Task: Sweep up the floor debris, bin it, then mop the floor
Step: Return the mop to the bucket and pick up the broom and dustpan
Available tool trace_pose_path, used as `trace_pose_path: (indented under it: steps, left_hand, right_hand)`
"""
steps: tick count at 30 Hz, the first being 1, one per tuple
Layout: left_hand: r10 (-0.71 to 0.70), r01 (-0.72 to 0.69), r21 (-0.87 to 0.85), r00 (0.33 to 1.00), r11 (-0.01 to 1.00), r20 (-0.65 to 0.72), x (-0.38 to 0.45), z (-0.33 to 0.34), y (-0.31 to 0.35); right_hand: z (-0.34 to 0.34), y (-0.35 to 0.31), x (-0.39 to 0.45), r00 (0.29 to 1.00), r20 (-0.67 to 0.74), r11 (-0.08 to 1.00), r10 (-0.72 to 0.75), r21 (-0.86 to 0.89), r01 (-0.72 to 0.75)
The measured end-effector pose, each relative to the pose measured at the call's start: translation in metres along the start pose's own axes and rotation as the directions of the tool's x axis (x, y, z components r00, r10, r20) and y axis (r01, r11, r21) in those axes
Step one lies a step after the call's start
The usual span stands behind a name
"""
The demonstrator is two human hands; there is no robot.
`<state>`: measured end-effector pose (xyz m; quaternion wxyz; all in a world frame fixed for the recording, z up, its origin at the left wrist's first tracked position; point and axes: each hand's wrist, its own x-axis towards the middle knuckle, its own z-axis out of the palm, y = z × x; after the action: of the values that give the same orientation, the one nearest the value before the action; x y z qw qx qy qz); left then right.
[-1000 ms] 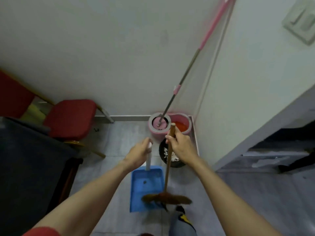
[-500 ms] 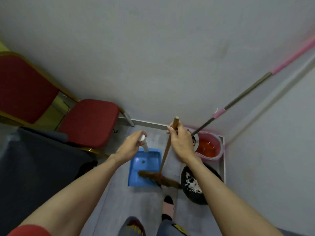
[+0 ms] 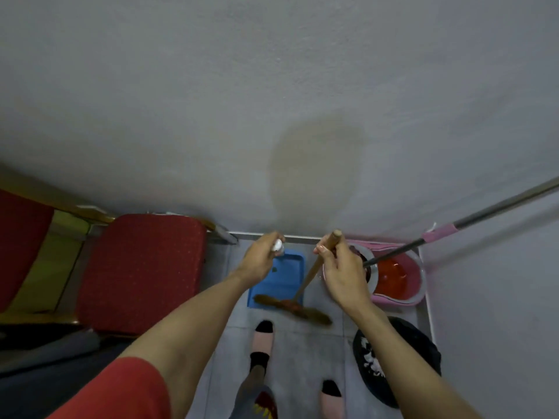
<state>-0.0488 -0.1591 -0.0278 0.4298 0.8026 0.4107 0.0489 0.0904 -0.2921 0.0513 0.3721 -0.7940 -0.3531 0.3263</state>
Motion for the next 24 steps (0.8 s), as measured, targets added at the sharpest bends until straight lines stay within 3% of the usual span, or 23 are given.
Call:
trace_pose_path:
  steps: [7,19,24]
  left_hand:
    - [0.045,-0.046,0.008,0.995,0.999,0.086,0.084,-0.017,-0.030]
    - [-0.092,0.092,-0.020,0.995,0.996,-0.028,0.140,-0.028,-0.065]
    - [-0.112,0.107,-0.047,0.986,0.993,-0.127,0.135,-0.027,-0.071]
  right_hand:
    - [0.032,-0.002,0.068,0.992,0.025,0.992,0.122,-0.019,-0.121]
    - [0.063,-0.012,0.152,0.973,0.071,0.973,0.218,-0.097,-0.211]
    - [0.076,-0.014,0.178,0.960,0.111,0.966,0.259,-0.020,-0.258]
